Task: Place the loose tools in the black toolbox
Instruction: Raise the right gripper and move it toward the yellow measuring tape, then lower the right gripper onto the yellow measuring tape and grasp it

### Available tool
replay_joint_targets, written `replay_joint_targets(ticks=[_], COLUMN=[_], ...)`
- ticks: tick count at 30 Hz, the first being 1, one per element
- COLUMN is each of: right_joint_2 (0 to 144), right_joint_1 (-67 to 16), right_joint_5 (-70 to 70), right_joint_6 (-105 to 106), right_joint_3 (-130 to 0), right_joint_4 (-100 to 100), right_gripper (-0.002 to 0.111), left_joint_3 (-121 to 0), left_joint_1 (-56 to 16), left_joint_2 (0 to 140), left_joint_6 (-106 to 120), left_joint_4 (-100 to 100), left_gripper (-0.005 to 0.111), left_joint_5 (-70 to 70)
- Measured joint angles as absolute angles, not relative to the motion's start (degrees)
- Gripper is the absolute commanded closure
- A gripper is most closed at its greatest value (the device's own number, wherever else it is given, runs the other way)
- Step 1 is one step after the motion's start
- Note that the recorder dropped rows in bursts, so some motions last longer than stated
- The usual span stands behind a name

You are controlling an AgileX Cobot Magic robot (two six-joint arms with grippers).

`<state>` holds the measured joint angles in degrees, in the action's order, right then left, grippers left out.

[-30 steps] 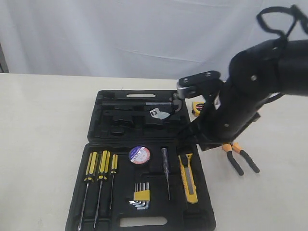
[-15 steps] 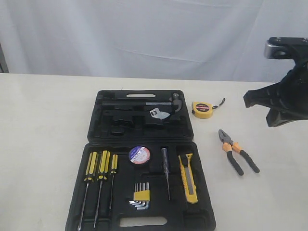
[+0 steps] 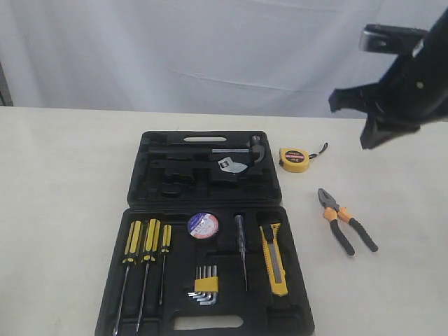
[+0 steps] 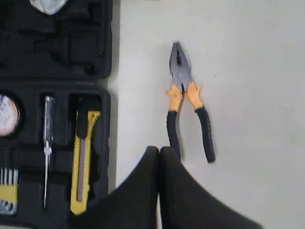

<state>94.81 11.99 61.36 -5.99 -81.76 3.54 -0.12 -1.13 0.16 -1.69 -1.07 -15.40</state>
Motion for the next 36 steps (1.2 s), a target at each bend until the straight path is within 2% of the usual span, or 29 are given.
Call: replay_joint_targets(ticks=[9,18,21,26,28,32,36], right_joint_2=[119.0,132.0,134.0,135.5,135.6,135.7,135.7], right_joint_1=[12.0,11.1,10.3,9.6,9.3,9.1,9.0], right_joint_5=[68.1,65.2,64.5,63.6,62.8,60.7,59.2], right_joint_6=[-9.2,-9.6,-9.0,-8.3,-8.2,-9.8,-12.2], right_joint_3=[-115.0,-120.0,-120.1,-120.1,-120.1,-120.1,-120.1], right_joint_4=[3.7,3.4,3.4,3.4,3.4,2.2,-0.3], right_gripper=[0.109,0.106,0.088,0.031,0.02,0.023,0.034], left_joint_3=[-0.1,-0.1,-0.1,-0.1,-0.1,-0.1,-0.1], left_joint_1=[-1.1,-1.1,-1.1,-1.1,-1.1,-1.1,-1.1], left_joint_2=[0.2,0.2,0.2,0.2,0.2,0.2,0.2], left_joint_6=[-1.7,-1.7,-1.7,-1.7,-1.7,-1.7,-1.7], left_joint_4=[-1.1,-1.1,-1.1,-1.1,-1.1,-1.1,-1.1], left_gripper=[0.107,0.107,0.107,0.107,0.107,0.107,0.107], left_joint_5=[-15.4,-15.4,-15.4,-15.4,-15.4,-15.4,-15.4])
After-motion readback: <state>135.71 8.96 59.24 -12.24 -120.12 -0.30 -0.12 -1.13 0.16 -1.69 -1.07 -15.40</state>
